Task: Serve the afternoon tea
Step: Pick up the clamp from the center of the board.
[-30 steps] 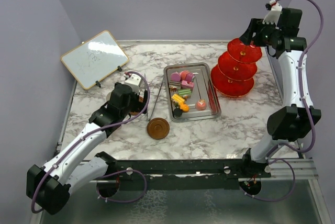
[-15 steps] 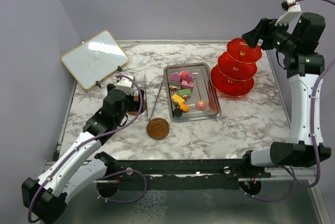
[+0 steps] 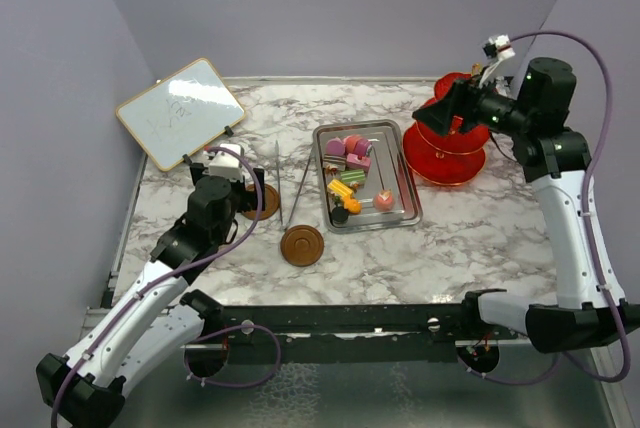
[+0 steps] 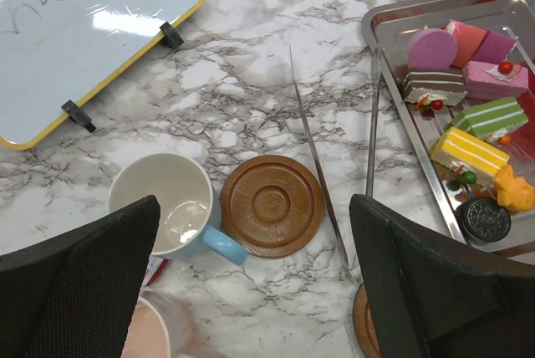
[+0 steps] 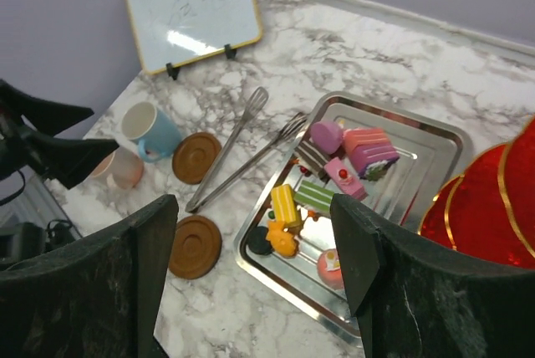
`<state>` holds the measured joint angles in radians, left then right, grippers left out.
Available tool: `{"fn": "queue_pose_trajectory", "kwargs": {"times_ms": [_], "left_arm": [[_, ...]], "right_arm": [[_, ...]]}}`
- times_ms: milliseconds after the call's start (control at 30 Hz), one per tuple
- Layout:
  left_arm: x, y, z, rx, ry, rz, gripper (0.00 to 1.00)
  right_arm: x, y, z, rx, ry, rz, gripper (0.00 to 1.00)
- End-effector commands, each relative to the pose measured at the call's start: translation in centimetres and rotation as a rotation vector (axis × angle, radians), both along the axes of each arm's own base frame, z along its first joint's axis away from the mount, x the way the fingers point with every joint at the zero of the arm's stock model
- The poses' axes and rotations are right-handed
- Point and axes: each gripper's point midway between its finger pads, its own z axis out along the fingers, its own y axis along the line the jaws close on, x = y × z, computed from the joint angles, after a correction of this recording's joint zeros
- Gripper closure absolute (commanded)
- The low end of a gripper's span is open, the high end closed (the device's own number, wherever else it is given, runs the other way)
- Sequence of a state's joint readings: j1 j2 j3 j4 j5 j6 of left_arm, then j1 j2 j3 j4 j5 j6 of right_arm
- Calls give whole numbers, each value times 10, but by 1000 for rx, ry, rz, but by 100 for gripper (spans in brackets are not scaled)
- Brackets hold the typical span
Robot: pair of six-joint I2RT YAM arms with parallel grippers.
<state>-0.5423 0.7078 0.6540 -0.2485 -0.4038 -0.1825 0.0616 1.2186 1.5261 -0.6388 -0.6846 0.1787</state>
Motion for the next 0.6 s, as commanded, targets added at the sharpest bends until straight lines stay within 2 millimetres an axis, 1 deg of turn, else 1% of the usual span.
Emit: {"fn": "queue_pose_trajectory", "kwargs": {"times_ms": [0,33,100,233,333,433,500,567], "left_arm": [[0,11,6,2,-7,55,1],[1,11,6,1,-6,60,1],[1,11,5,4,2,61,1],[1,10,0,19,34,58,1],[2,8,-1,31,49,49,1],[3,5,-1,27,58,34,1],[3,5,-3,24,63,31,1],[3,5,-4,23,68,28,1]], "right_arm": [[-24,38,-31,-30,67,131,25],[-27,45,-40,-45,87,137,25],[-32,53,-57,-71,137,141,25],[-43,56,-95,-96,208,152,25],[-54,62,-123,-90,276,178,25],[-63,72,-144,-99,325,185,27],[-69,80,-153,-113,343,198,27],[-71,83,-161,-135,373,177,27]]}}
